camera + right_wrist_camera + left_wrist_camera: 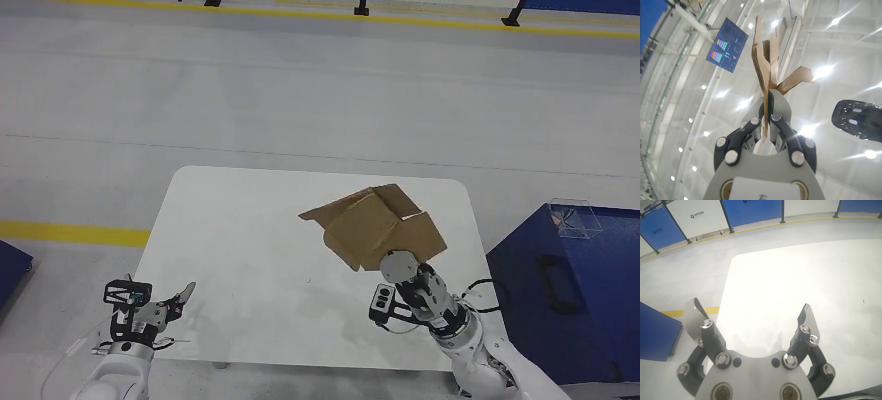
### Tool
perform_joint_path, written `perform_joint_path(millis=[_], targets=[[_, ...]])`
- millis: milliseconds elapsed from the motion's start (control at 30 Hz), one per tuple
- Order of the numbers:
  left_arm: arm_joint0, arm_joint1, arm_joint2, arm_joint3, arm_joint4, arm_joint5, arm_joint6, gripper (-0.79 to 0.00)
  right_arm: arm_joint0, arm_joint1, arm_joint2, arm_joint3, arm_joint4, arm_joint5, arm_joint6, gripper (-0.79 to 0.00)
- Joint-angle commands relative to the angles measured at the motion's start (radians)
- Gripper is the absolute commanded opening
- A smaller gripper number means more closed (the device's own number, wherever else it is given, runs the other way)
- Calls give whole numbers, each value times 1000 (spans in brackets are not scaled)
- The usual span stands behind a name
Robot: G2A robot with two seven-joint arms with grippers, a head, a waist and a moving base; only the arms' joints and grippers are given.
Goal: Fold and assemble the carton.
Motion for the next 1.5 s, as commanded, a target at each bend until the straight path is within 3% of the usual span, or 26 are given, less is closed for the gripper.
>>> perform_joint_path(millis=[0, 167, 367, 433, 533, 833, 1233, 1367, 1467], targets=[[0, 0, 0, 0, 0, 0, 0, 0, 5, -2, 64, -8, -117, -92, 93, -785], [0, 0, 0, 0, 0, 0, 0, 0, 3, -6, 234, -19, -496, -454, 290, -785], [0, 0, 0, 0, 0, 0, 0, 0, 9, -16, 389, 29, -926, -943, 422, -785], [0, 0, 0, 0, 0, 0, 0, 0, 5, -20, 412, 43, -1057, -1070, 464, -785], [0, 0, 0, 0, 0, 0, 0, 0, -7, -27, 396, 61, -1225, -1182, 523, -785], [0, 0, 0, 0, 0, 0, 0, 0, 19, -58, 236, 181, -1712, -1319, 397, -785], [3, 0, 7, -6, -16, -28, -19, 0, 25, -59, 235, 184, -1756, -1311, 384, -785], [3, 7, -35, -72, -328, -261, -245, 0, 38, -64, 206, 169, -1825, -1240, 364, -785], [-38, 5, -43, -64, -761, -307, -482, 0, 60, -69, 164, 188, -1866, -1211, 372, -785]])
